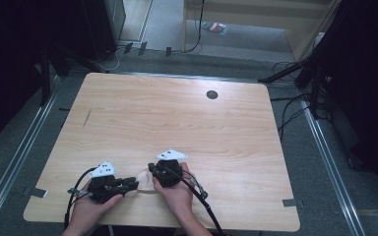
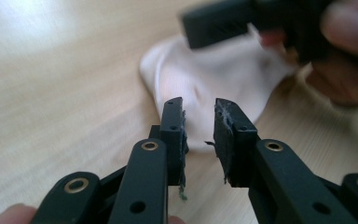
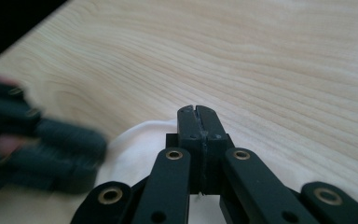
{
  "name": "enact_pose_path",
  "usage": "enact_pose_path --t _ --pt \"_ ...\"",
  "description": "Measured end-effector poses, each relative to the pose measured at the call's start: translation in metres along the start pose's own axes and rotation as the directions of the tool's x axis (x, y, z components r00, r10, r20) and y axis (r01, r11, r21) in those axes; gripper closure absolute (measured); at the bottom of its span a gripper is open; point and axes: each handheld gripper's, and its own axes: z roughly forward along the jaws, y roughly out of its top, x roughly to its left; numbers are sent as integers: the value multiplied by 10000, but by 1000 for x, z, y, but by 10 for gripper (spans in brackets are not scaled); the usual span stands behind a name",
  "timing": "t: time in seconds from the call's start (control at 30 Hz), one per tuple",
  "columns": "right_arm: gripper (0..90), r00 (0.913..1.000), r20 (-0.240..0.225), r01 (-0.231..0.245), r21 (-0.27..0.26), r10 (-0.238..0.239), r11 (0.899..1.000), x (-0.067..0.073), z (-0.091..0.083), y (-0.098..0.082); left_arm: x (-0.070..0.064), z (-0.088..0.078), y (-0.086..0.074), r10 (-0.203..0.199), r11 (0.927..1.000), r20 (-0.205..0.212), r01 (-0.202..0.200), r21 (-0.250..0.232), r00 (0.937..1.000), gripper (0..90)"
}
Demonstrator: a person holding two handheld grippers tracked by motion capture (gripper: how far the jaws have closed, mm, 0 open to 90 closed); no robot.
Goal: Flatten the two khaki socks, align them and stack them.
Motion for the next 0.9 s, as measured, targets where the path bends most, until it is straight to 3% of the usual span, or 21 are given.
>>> enact_pose_path --t 0.07,0.2,0.27,0.43,0.5,0.63,0.73,0.83,0.9 --pt "900 9998 -163 86 -147 -88 9999 6 -11 -5 2 1 6 -205 9993 -101 202 -328 9997 774" --pt "900 9980 -349 530 247 -522 9983 14 -19 -23 3 16 15 -365 9990 -672 346 -285 9971 808" --pt "900 9963 -428 763 365 -747 9964 14 -19 -31 6 24 15 -628 9979 -864 612 -214 9943 816" --pt "900 9958 -451 818 493 -796 9954 9 -21 -43 12 32 16 -911 9958 -1217 906 -94 9884 829" --pt "900 9959 -471 798 486 -776 9956 8 -22 -43 13 32 15 -1058 9944 -1160 1043 -193 9876 816" --pt "864 9968 -592 528 -34 -529 9986 3 -33 -41 12 23 13 -822 9946 -890 760 -713 9926 782" --pt "870 9992 -324 237 -424 -251 9988 -8 -45 -39 15 12 12 -654 9912 -928 540 -1210 9935 770" --pt "851 9998 -19 220 -705 -222 9973 -24 -58 -36 20 0 10 -640 9822 -1060 438 -1828 9923 737" --pt "788 9996 196 201 -935 -184 9954 -34 -66 -36 24 -6 9 -663 9754 -1171 396 -2171 9909 682"
